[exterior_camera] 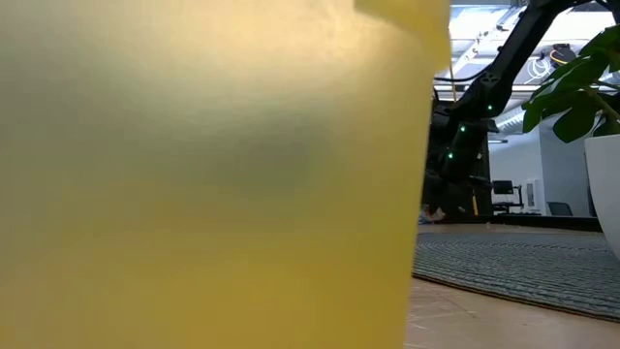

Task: Pick and place Granola Bars by type
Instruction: Put the yellow granola bar into the blue bin

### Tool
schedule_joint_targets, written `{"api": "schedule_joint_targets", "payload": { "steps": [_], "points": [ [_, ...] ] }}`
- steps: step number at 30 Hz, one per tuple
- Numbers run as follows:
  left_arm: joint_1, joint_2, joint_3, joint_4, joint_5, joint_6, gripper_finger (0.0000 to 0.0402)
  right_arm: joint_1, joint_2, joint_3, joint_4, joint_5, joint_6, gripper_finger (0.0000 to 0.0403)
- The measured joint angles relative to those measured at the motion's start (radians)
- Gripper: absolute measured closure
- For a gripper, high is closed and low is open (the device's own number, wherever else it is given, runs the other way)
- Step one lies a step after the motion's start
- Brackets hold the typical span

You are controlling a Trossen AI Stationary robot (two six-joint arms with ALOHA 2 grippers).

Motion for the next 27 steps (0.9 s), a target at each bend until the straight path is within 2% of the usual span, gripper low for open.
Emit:
{"api": "schedule_joint_targets", "payload": {
  "steps": [4, 7, 14, 18, 27],
  "points": [
    [0.000, 0.000, 0.000, 0.000, 0.000, 0.000, 0.0222, 0.000, 0.000, -0.001, 0.021, 0.000, -0.003, 0.0242],
    [0.000, 0.000, 0.000, 0.000, 0.000, 0.000, 0.0222, 0.000, 0.000, -0.001, 0.017, -0.002, -0.010, 0.0264],
    [0.000, 0.000, 0.000, 0.000, 0.000, 0.000, 0.0222, 0.002, 0.000, -0.004, 0.025, -0.083, -0.058, 0.0388],
    [0.000, 0.000, 0.000, 0.000, 0.000, 0.000, 0.0222, 0.018, 0.000, -0.024, 0.024, -0.097, -0.091, 0.0401],
    [0.000, 0.000, 0.000, 0.000, 0.000, 0.000, 0.0222, 0.116, -0.044, -0.031, 0.033, -0.101, -0.142, 0.0403]
  ]
}}
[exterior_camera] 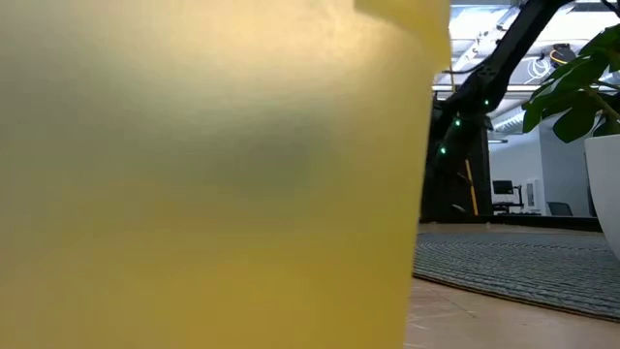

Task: Pick and place Granola Bars by type
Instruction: Put the yellow granola bar into the blue bin

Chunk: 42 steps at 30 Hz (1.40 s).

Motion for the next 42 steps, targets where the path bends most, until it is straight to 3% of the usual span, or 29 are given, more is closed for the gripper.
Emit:
{"api": "schedule_joint_targets", "payload": {
  "steps": [15, 20, 22, 25, 29, 31, 36, 42],
  "points": [
    [0.000, 0.000, 0.000, 0.000, 0.000, 0.000, 0.0222, 0.149, -0.348, 0.000, -0.070, 0.000, 0.022, 0.0403],
    [0.000, 0.000, 0.000, 0.000, 0.000, 0.000, 0.0222, 0.230, -0.409, 0.000, -0.086, 0.003, 0.038, 0.0403],
    [0.000, 0.000, 0.000, 0.000, 0.000, 0.000, 0.0222, 0.236, -0.406, 0.000, -0.136, 0.066, 0.033, 0.0402],
    [0.000, 0.000, 0.000, 0.000, 0.000, 0.000, 0.0222, 0.216, -0.357, 0.000, -0.179, 0.189, 0.013, 0.0392],
    [0.000, 0.000, 0.000, 0.000, 0.000, 0.000, 0.0222, 0.215, -0.233, 0.036, -0.228, 0.179, -0.050, 0.0344],
    [0.000, 0.000, 0.000, 0.000, 0.000, 0.000, 0.0222, 0.240, -0.152, 0.111, -0.343, 0.215, -0.134, 0.0312],
    [0.000, 0.000, 0.000, 0.000, 0.000, 0.000, 0.0222, 0.303, 0.069, 0.362, -0.729, 0.506, -0.326, 0.0240],
    [0.000, 0.000, 0.000, 0.000, 0.000, 0.000, 0.0222, 0.337, 0.178, 0.468, -0.824, 0.448, -0.564, 0.0221]
  ]
}}
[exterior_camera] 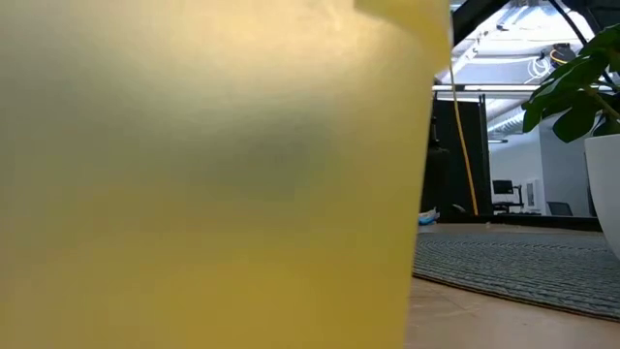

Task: Pick and place Granola Bars by type
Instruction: Put the yellow granola bar into the blue bin

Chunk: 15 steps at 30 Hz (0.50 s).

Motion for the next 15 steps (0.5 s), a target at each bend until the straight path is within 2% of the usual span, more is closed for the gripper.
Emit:
{"api": "schedule_joint_targets", "payload": {
  "steps": [3, 5, 9, 15],
  "points": [
    [0.000, 0.000, 0.000, 0.000, 0.000, 0.000, 0.0222, 0.013, -0.002, 0.002, 0.050, -0.005, -0.084, 0.0224],
    [0.000, 0.000, 0.000, 0.000, 0.000, 0.000, 0.0222, 0.013, -0.001, 0.002, 0.080, -0.050, -0.103, 0.0227],
    [0.000, 0.000, 0.000, 0.000, 0.000, 0.000, 0.0222, 0.008, 0.015, 0.002, 0.140, -0.143, -0.076, 0.0228],
    [0.000, 0.000, 0.000, 0.000, 0.000, 0.000, 0.0222, 0.017, 0.091, 0.002, 0.150, -0.158, -0.078, 0.0229]
  ]
}}
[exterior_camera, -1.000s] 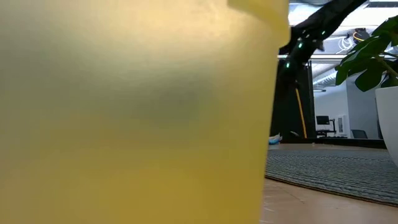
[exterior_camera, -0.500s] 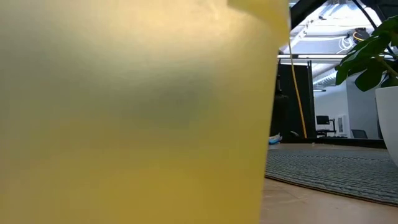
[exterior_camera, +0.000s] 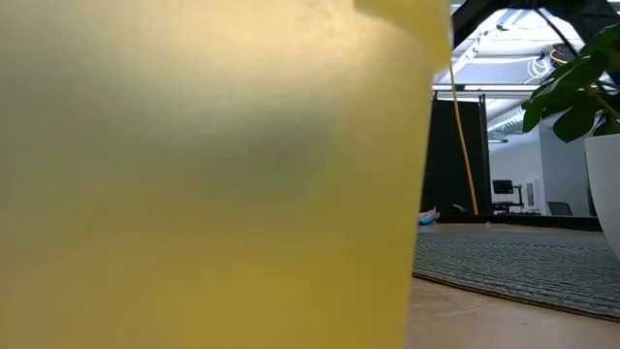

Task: Pick and place Granola Bars by type
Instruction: Put the yellow granola bar into the blue bin

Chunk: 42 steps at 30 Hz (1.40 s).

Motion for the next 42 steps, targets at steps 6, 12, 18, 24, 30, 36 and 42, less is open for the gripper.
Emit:
{"api": "schedule_joint_targets", "payload": {
  "steps": [6, 12, 18, 24, 30, 36, 42],
  "points": [
    [0.000, 0.000, 0.000, 0.000, 0.000, 0.000, 0.0222, -0.001, 0.048, 0.000, 0.020, 0.008, -0.002, 0.0229],
    [0.000, 0.000, 0.000, 0.000, 0.000, 0.000, 0.0222, -0.003, 0.053, 0.000, 0.079, 0.006, -0.005, 0.0233],
    [0.000, 0.000, 0.000, 0.000, 0.000, 0.000, 0.0222, -0.018, 0.053, -0.001, 0.149, 0.000, 0.020, 0.0301],
    [0.000, 0.000, 0.000, 0.000, 0.000, 0.000, 0.0222, -0.030, 0.052, -0.001, 0.194, 0.007, 0.098, 0.0397],
    [0.000, 0.000, 0.000, 0.000, 0.000, 0.000, 0.0222, -0.027, 0.012, -0.002, 0.216, 0.040, 0.140, 0.0402],
    [0.000, 0.000, 0.000, 0.000, 0.000, 0.000, 0.0222, -0.014, -0.117, -0.002, 0.215, 0.052, 0.171, 0.0403],
    [0.000, 0.000, 0.000, 0.000, 0.000, 0.000, 0.0222, 0.064, -0.285, -0.002, 0.217, 0.027, 0.232, 0.0403]
  ]
}}
